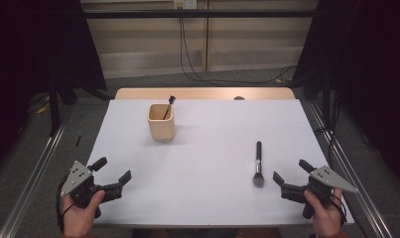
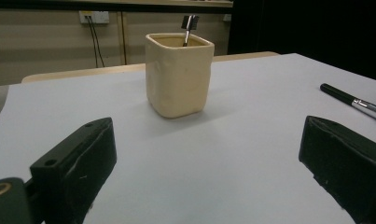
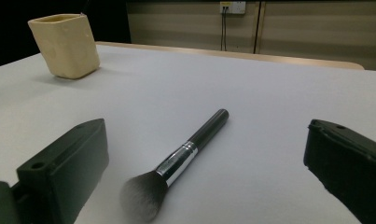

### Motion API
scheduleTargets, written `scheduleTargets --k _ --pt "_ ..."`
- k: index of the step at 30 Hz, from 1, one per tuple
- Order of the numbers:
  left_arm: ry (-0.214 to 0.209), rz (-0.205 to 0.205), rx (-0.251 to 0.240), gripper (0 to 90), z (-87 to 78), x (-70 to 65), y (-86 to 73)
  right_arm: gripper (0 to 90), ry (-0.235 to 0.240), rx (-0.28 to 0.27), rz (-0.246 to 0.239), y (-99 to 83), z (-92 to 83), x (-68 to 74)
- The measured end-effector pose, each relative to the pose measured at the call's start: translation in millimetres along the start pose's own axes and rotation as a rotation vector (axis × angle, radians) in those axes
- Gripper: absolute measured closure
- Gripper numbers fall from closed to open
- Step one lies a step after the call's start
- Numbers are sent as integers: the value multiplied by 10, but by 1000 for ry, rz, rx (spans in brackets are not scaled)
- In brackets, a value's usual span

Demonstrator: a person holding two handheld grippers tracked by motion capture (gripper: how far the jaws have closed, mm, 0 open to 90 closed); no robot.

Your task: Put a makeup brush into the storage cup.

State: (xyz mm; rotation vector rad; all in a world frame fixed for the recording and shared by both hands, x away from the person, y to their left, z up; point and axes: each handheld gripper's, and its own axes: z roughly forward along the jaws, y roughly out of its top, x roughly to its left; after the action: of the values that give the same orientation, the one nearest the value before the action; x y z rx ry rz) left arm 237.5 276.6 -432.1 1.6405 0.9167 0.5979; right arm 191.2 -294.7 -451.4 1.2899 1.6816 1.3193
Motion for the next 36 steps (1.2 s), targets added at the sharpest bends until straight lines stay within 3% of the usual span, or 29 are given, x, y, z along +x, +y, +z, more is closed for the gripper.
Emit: scheduleTargets --k 8,17,22,24,30,36 --pt "7 -1 -10 41 -8 -11 8 0 22 -13 33 83 84 28" --pt "27 -10 -14 41 -18 6 8 1 30 51 38 187 277 48" --pt "21 -15 -20 41 -23 4 12 1 54 102 28 288 435 28" --pt "22 -8 -13 41 -24 6 10 1 52 126 0 323 532 5" --pt "30 -13 -8 41 -19 22 4 5 73 184 4 401 669 -22" --pt "24 -6 -1 41 -16 12 7 15 52 232 -17 483 796 -15"
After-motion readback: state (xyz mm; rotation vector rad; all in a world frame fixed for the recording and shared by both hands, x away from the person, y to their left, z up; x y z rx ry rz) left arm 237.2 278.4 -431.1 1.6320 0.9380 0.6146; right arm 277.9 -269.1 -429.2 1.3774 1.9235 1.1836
